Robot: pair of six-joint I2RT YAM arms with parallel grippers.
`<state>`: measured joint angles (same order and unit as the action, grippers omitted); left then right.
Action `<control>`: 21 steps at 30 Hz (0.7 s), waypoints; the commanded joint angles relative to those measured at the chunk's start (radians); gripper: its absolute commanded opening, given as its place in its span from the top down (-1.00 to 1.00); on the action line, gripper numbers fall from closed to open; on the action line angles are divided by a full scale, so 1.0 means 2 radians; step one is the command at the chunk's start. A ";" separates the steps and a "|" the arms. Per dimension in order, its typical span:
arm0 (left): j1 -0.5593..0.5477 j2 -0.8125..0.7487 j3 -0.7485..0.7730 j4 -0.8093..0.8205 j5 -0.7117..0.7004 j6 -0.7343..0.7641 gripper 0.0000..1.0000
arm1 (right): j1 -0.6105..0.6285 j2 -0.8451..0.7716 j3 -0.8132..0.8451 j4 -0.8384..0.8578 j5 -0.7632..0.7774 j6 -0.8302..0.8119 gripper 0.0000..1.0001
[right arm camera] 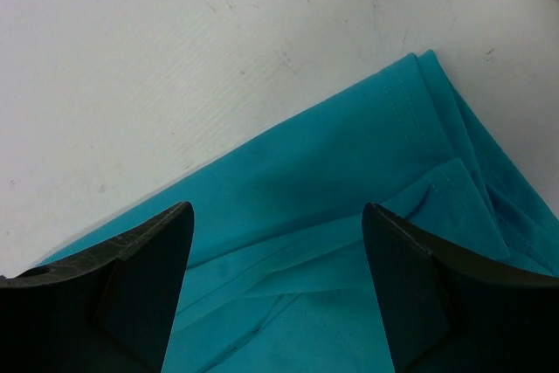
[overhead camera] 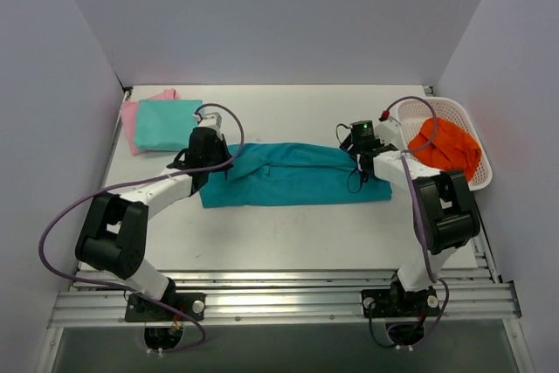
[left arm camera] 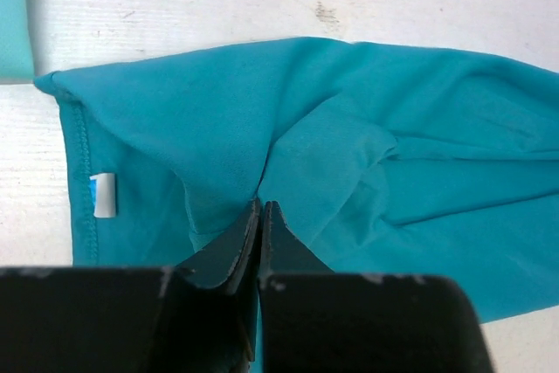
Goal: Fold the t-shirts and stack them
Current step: Fold the other side of the tshirt into a rectangle
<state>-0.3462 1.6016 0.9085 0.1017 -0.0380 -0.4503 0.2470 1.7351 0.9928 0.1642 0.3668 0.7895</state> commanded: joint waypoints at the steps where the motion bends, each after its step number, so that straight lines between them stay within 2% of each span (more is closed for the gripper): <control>1: -0.029 -0.033 -0.005 -0.026 -0.042 0.022 0.90 | 0.015 -0.047 -0.015 -0.019 0.033 0.010 -0.47; 5: -0.069 -0.045 -0.006 -0.071 -0.098 0.036 0.90 | 0.031 -0.079 -0.037 -0.022 0.047 0.016 -0.47; 9: -0.131 -0.039 0.004 -0.131 -0.253 0.044 0.89 | 0.046 -0.098 -0.063 -0.022 0.057 0.026 -0.47; 15: -0.203 0.044 0.074 -0.257 -0.426 -0.006 0.89 | 0.067 -0.128 -0.079 -0.040 0.077 0.035 -0.47; 19: -0.247 0.119 0.139 -0.336 -0.492 -0.019 0.95 | 0.077 -0.157 -0.091 -0.050 0.088 0.039 -0.48; 21: -0.279 0.158 0.168 -0.384 -0.558 -0.026 0.95 | 0.079 -0.170 -0.098 -0.052 0.093 0.039 -0.48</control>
<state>-0.8249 1.8446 1.1576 -0.4694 -0.9012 -0.4583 0.3950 1.4609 0.8169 0.0944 0.4782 0.8494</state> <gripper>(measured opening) 0.060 0.740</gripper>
